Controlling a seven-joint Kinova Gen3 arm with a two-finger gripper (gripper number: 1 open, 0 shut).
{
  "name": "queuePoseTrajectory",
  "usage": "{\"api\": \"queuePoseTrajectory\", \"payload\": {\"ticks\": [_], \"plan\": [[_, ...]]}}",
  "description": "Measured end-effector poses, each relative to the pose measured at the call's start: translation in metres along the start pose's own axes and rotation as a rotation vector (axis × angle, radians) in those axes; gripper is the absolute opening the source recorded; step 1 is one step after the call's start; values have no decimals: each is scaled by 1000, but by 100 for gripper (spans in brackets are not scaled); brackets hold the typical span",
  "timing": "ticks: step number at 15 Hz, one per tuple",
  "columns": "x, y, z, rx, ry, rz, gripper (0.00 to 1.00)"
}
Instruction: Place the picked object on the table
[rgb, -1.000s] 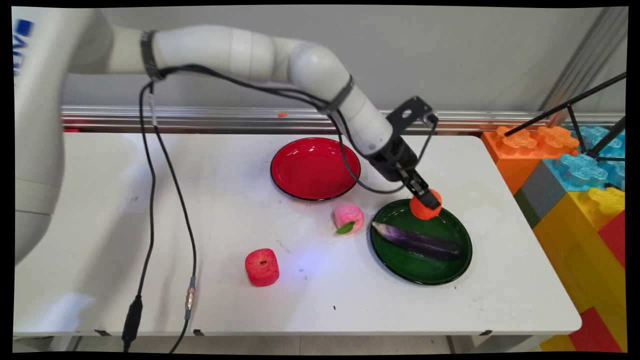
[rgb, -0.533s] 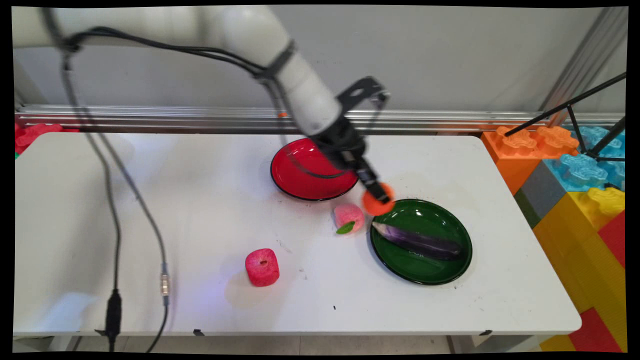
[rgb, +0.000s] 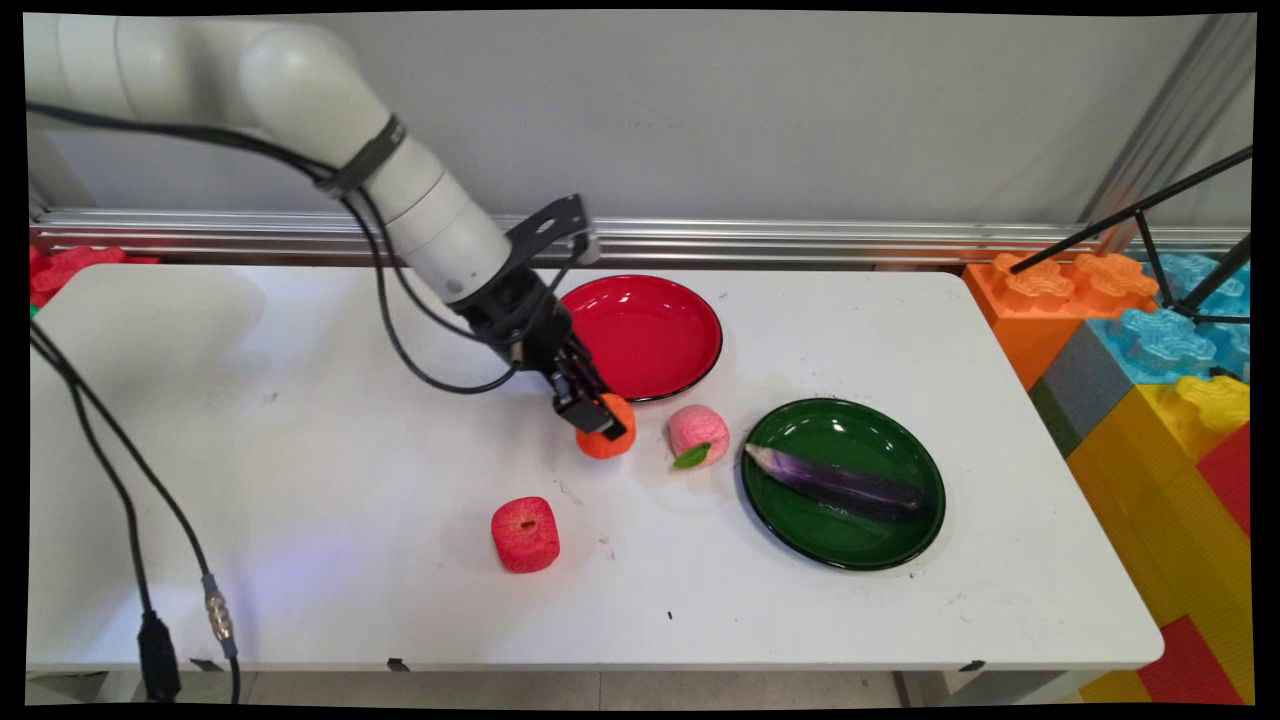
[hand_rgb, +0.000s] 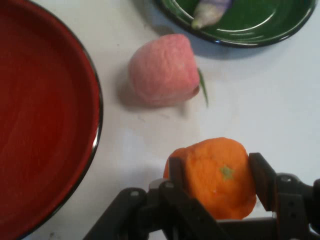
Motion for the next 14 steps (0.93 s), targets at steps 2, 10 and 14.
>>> {"api": "queuePoseTrajectory", "payload": {"ticks": [2,10,14], "plan": [[-16,-9,9,9,9,8,0],[-54,-32,45,7,2,25,100],[-54,-38,44,6,26,27,100]]}}
